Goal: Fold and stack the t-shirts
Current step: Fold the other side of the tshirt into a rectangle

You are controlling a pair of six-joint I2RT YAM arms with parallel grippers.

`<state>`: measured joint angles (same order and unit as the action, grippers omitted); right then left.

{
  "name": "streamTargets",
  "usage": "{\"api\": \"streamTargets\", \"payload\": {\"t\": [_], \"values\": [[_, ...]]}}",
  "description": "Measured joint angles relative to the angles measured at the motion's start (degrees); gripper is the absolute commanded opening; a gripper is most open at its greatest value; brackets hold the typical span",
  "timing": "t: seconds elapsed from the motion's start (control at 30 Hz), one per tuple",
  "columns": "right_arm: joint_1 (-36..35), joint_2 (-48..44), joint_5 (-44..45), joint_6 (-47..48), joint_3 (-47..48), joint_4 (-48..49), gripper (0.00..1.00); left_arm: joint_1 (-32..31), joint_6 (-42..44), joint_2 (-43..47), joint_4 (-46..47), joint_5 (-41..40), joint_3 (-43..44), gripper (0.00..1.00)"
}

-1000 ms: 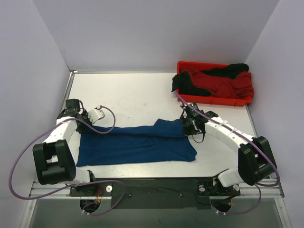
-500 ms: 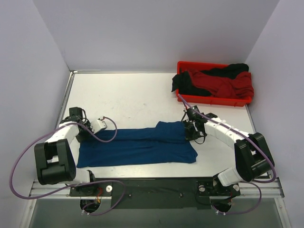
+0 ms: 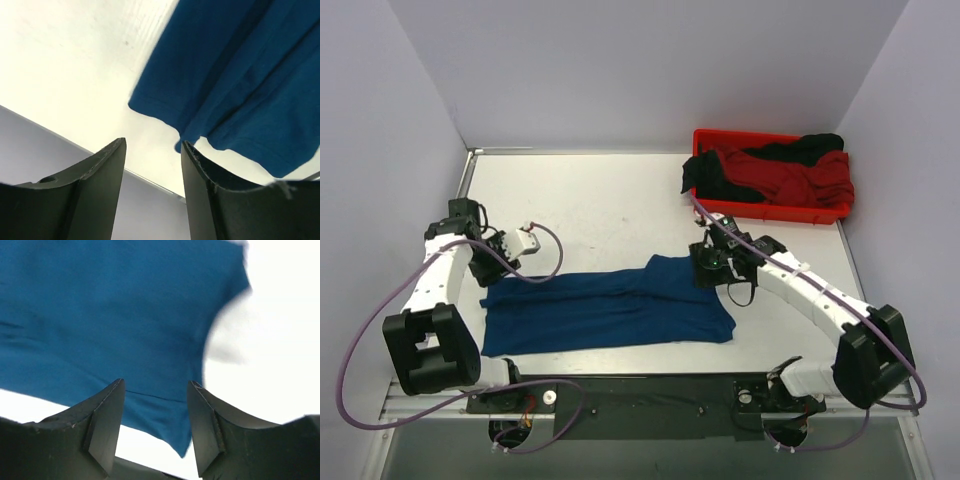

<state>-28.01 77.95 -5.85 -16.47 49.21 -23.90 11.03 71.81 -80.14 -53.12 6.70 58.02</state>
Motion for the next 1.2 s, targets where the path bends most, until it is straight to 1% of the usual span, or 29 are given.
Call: {"api": "streamTargets", "payload": {"t": [0.03,0.07,0.1,0.17,0.2,0.23,0.33,0.37,0.47,0.6,0.67,0.8,0.83,0.93,0.97,1.03,1.07,1.1,1.13,1.2], "values": [[-1.79,-1.38,-0.26,0.83,1.46,0.74,0.32,0.00,0.02,0.20,-1.90,1.66,2.01,0.52],[-3.80,-2.27,-1.16,1.68,3.08,2.25,0.25,0.00,0.00,0.28,-3.45,3.43,3.74,0.47],[-5.95,-2.40,-2.71,2.40,5.25,4.42,0.10,0.00,-0.24,0.28,-4.42,5.22,4.96,0.32],[-8.72,0.13,-5.86,3.54,9.31,8.04,0.00,0.00,-2.36,0.28,-4.37,7.69,5.55,0.18],[-9.99,3.04,-7.82,3.74,12.00,9.90,0.00,0.00,-4.20,0.26,-3.48,8.39,5.27,0.15],[-10.93,6.40,-9.33,3.82,14.99,11.52,0.00,-0.02,-6.03,0.09,-2.19,8.66,4.76,0.09],[-13.31,19.47,-13.64,3.96,24.50,14.43,0.00,-0.02,-10.40,-1.70,2.34,8.26,3.15,0.04],[-13.92,23.50,-14.60,4.04,26.99,14.84,0.00,-0.04,-11.69,-2.99,3.72,7.91,2.56,0.04],[-15.80,32.35,-16.20,4.37,30.36,15.15,0.00,-0.04,-13.79,-6.99,7.15,6.40,-0.42,0.04],[-17.90,38.91,-16.76,4.83,30.45,13.18,0.00,-0.07,-14.38,-8.92,9.81,3.89,-6.25,0.04],[-18.86,39.67,-16.90,5.22,30.38,12.61,0.00,-0.07,-14.38,-8.98,10.32,2.89,-7.52,0.04],[-20.26,37.00,-15.82,5.49,26.80,13.53,0.00,-0.07,-14.53,-9.90,12.50,0.72,-7.76,0.04],[-20.63,36.17,-15.47,5.49,25.75,13.62,0.00,-0.13,-14.69,-10.01,12.90,0.28,-7.72,0.05],[-22.56,32.94,-13.68,5.64,23.08,13.46,0.00,-0.66,-15.39,-10.67,13.68,-1.31,-7.10,0.14],[-23.19,31.82,-13.18,5.66,22.58,13.46,0.02,-1.18,-15.87,-11.04,13.99,-2.21,-6.64,0.16],[-24.09,29.22,-11.91,5.55,21.42,13.57,0.14,-2.51,-16.92,-11.41,14.73,-3.48,-5.73,0.20],[-24.44,27.58,-11.10,5.25,20.44,13.68,0.22,-3.52,-17.70,-11.43,14.73,-3.96,-5.03,0.25],[-24.52,25.77,-10.14,4.94,19.26,13.73,0.27,-5.09,-18.91,-11.28,14.69,-4.28,-4.04,0.27],[-24.22,23.32,-9.07,4.44,17.53,13.84,0.32,-6.47,-19.69,-10.97,14.71,-4.39,-3.06,0.32],[-22.29,17.73,-7.78,3.10,13.73,13.70,0.33,-11.41,-22.67,-9.81,14.51,-3.98,-0.24,0.37]]}}
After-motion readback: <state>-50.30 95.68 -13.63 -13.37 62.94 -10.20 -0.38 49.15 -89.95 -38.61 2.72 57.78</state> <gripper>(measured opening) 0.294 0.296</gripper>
